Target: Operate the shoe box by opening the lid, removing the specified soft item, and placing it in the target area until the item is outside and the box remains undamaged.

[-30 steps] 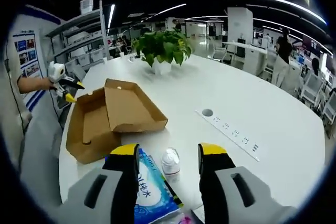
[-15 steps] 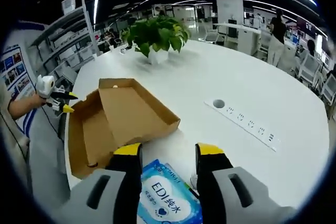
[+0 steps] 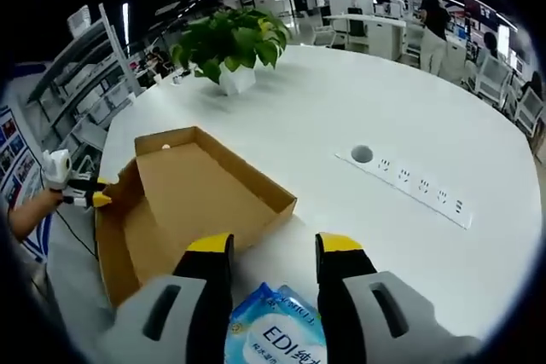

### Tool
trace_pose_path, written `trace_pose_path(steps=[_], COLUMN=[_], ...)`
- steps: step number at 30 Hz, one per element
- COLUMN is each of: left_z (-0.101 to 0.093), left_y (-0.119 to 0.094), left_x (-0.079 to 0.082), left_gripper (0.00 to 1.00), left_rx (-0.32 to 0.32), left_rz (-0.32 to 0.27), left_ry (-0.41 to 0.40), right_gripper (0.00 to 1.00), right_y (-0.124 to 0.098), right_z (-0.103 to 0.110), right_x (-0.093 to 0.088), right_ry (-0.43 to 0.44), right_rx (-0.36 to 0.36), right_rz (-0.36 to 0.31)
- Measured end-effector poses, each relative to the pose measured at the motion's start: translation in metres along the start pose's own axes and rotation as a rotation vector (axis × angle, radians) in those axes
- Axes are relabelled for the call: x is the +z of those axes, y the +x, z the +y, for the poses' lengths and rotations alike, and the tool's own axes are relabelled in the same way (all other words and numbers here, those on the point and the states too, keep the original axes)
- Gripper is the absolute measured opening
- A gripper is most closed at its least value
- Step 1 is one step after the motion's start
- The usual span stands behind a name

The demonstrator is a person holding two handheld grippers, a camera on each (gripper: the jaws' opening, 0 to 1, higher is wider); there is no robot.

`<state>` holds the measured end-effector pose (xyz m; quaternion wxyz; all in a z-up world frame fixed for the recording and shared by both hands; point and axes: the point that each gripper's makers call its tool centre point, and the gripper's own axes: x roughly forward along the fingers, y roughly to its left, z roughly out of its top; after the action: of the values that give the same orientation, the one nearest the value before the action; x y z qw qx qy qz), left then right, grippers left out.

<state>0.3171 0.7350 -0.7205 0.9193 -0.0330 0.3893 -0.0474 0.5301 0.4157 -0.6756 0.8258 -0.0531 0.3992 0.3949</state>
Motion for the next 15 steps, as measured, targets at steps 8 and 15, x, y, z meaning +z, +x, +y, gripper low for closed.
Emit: trace_pose_path(steps=[8,15], left_z=[-0.011,-0.01], left_y=[0.005,0.007], left_x=[-0.001,-0.003], left_gripper=[0.09,0.08], left_rx=[-0.019,0.0], left_rz=[0.001,0.002], left_ry=[0.026,0.048], right_gripper=[0.31,0.29], right_y=[0.029,0.059], right_z=[-0.001,-0.003], right_x=[-0.003,-0.011], right_ry=[0.078,0.119], right_rx=[-0.019,-0.033], right_rz=[0.034,0.115])
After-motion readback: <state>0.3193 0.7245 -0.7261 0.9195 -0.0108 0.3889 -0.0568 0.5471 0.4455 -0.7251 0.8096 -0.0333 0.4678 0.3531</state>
